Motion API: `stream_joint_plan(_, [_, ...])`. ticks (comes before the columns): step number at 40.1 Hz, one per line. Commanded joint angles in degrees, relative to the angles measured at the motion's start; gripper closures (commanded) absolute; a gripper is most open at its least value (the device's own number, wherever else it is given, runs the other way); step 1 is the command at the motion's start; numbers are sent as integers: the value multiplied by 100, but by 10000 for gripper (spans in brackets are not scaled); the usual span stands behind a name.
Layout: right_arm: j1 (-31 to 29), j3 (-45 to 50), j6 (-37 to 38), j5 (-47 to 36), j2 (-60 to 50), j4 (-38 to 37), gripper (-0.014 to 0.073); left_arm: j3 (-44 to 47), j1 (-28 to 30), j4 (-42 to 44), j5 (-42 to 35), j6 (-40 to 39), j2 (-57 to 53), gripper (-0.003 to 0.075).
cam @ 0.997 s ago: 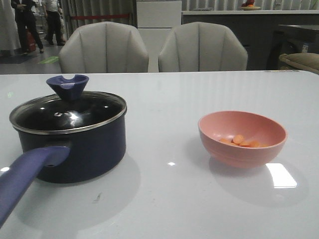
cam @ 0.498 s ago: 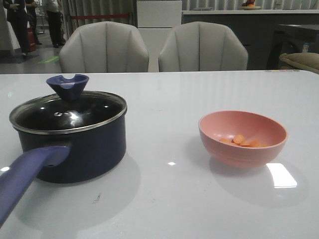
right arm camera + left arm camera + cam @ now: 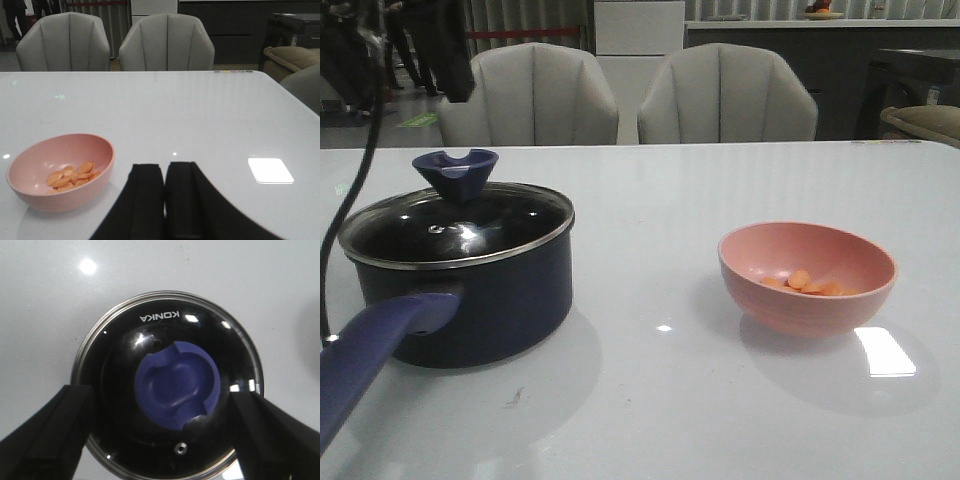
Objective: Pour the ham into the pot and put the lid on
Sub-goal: 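Lower the left gripper onto the purple lid knob and grasp it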
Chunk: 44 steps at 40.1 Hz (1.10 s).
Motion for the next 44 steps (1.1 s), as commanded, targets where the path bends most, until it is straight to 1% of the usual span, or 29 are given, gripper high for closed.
stream_joint_plan(1, [-41,-36,-13,-438,-114,-75,428,-532,-134,288,143,-425,178,133])
stream_joint_plan(7, [-41,-36,-13,-438,-114,-75,428,-1174,-145,224,702,-473,662,133])
stream_joint_plan(12, [-41,-36,-13,-438,-114,-75,428,-1472,-145,224,1063,-644,897,133])
stream_joint_plan(18, [-41,-36,-13,-438,-114,-75,428,-1555,-145,5,1120,-644,1071,133])
stream_joint_plan(27, [-41,-36,-13,-438,-114,-75,428,-1555,-145,-30,1333,-644,1257,133])
stream_joint_plan(44, [-41,-36,-13,-438,-114,-75,428,-1555,-145,-79,1291,-644,1380,135])
